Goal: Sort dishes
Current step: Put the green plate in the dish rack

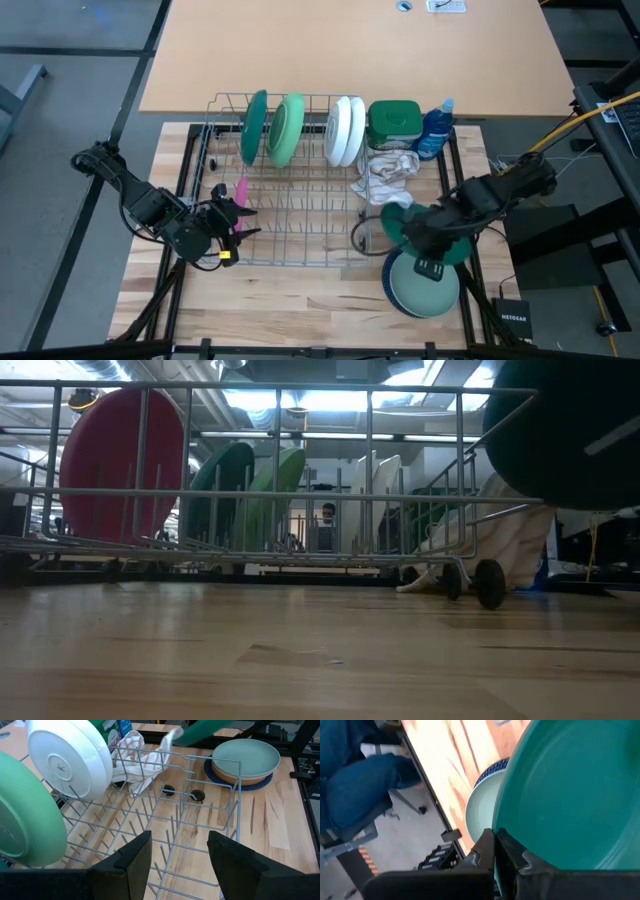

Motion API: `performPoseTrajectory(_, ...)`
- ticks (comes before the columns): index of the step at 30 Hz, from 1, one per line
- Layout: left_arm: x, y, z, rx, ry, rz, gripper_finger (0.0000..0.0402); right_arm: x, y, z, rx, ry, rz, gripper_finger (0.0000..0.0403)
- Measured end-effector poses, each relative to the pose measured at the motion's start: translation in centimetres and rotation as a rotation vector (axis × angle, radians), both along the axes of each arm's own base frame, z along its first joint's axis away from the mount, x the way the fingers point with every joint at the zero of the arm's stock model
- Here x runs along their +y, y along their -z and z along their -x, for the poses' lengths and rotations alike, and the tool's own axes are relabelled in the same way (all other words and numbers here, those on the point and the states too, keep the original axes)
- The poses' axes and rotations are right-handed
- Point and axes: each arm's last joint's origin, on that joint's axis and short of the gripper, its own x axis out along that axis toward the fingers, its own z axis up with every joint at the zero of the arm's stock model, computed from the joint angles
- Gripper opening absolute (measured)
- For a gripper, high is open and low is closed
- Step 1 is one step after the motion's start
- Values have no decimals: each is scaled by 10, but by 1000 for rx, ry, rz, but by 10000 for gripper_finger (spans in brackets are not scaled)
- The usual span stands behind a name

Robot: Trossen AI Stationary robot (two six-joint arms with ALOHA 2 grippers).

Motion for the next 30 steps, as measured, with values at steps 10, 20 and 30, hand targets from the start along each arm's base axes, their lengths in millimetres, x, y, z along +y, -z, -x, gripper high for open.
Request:
performPoseTrajectory(10,0,0,0,0,0,0,184,-19,-20,26,-149,94,74,1)
performPoseTrajectory(20,0,0,0,0,-1,0,184,-33,-31,42,-289,162,193,1)
performPoseTrajectory(30,0,0,0,0,-1,1,184,-32,-35,36,-407,128,246,1)
